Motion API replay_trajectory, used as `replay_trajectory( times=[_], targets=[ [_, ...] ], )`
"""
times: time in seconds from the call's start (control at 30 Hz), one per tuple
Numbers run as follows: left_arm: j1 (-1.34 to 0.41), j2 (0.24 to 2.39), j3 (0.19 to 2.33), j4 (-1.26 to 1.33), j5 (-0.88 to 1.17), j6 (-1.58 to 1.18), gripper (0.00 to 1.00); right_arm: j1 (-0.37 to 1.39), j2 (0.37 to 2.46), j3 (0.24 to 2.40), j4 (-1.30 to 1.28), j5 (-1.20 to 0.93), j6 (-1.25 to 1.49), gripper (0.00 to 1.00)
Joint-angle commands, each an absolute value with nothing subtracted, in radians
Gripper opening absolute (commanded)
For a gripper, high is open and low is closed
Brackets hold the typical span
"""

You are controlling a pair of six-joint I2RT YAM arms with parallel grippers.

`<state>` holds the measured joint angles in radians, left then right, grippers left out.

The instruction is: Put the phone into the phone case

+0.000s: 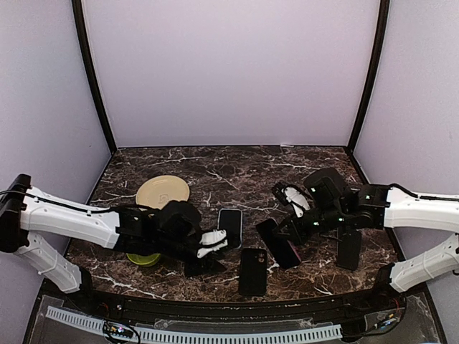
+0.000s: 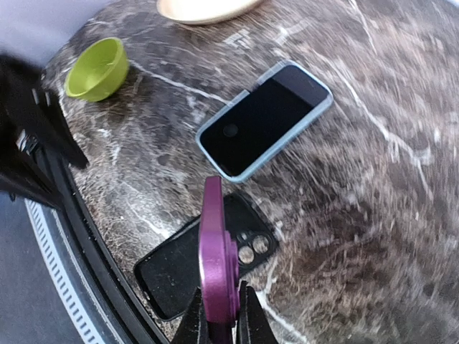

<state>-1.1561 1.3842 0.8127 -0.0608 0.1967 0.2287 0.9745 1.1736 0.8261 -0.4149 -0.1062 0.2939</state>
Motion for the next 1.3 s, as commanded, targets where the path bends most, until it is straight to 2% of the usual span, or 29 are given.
replay_trajectory(
  times=[0.0, 0.1, 0.2, 0.3, 0.53, 0.83, 1.27],
  targets=[
    [-1.240, 1.572, 0.836, 0.012, 0.145, 0.202, 0.30, 0.912, 1.149, 0.799, -0.327, -0.101, 0.493, 0.00],
    [-1.266, 1.692, 0.925, -0.056, 0.137, 0.212, 0.17, 0.867, 1.146, 0.774, -0.309, -0.156, 0.532, 0.00],
    [-1.274, 1.774, 0.980, -0.067, 0.173, 0.221, 0.14, 0.847, 1.152, 0.752, -0.296, -0.188, 0.554, 0.00],
    [-1.277, 1.821, 0.990, -0.023, 0.224, 0.237, 0.14, 0.833, 1.165, 0.744, -0.301, -0.214, 0.557, 0.00],
    [-1.279, 1.880, 1.053, 0.080, 0.194, 0.242, 0.15, 0.821, 1.203, 0.732, -0.207, -0.361, 0.570, 0.00],
    [-1.269, 1.624, 0.775, 0.284, 0.126, 0.145, 0.25, 0.822, 1.325, 0.631, 0.040, -0.503, 0.692, 0.00],
    [-1.270, 1.795, 0.848, 0.256, 0.111, 0.133, 0.29, 0.821, 1.457, 0.580, 0.109, -0.549, 0.767, 0.00]
  ],
)
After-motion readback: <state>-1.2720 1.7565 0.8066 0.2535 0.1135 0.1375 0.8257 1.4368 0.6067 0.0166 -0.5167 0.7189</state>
